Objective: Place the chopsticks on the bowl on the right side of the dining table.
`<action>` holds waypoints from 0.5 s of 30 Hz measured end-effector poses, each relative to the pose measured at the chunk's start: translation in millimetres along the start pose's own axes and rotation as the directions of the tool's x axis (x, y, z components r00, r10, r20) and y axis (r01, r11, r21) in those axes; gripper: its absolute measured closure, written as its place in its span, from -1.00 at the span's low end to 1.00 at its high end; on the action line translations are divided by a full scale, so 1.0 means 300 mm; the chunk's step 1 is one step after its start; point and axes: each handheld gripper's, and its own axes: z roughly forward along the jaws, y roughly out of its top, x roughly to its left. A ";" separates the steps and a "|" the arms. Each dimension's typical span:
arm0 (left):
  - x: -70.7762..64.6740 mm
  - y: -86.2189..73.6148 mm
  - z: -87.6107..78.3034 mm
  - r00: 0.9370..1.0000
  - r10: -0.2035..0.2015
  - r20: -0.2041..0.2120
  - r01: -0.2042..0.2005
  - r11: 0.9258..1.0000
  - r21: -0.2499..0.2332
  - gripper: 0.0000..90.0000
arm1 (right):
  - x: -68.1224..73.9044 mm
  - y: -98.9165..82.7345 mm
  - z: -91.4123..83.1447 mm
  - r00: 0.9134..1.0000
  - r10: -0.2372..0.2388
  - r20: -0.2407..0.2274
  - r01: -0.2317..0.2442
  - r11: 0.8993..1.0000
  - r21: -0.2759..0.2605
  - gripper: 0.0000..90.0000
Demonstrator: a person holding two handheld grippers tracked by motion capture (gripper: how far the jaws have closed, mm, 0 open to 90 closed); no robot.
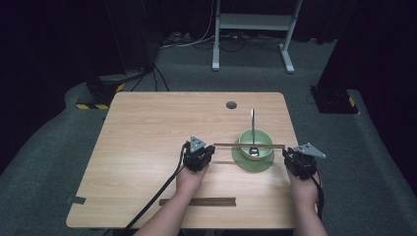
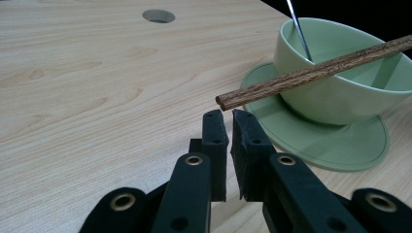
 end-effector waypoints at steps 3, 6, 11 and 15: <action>-0.001 0.002 -0.002 1.000 0.003 0.002 -0.003 1.000 -0.004 0.86 | 0.000 -0.001 -0.002 1.000 -0.001 -0.002 0.001 1.000 -0.002 0.66; -0.002 0.001 -0.001 1.000 0.002 0.001 -0.002 1.000 -0.002 0.86 | 0.000 -0.002 -0.001 1.000 -0.003 -0.002 0.003 1.000 -0.001 0.65; -0.004 -0.001 0.002 1.000 0.001 0.004 -0.001 1.000 -0.002 0.85 | -0.001 -0.001 -0.004 1.000 -0.003 -0.001 0.003 1.000 -0.004 0.65; -0.004 -0.001 0.003 1.000 -0.002 0.002 0.002 1.000 -0.002 0.84 | -0.003 -0.001 -0.003 1.000 -0.004 -0.001 0.004 1.000 -0.005 0.66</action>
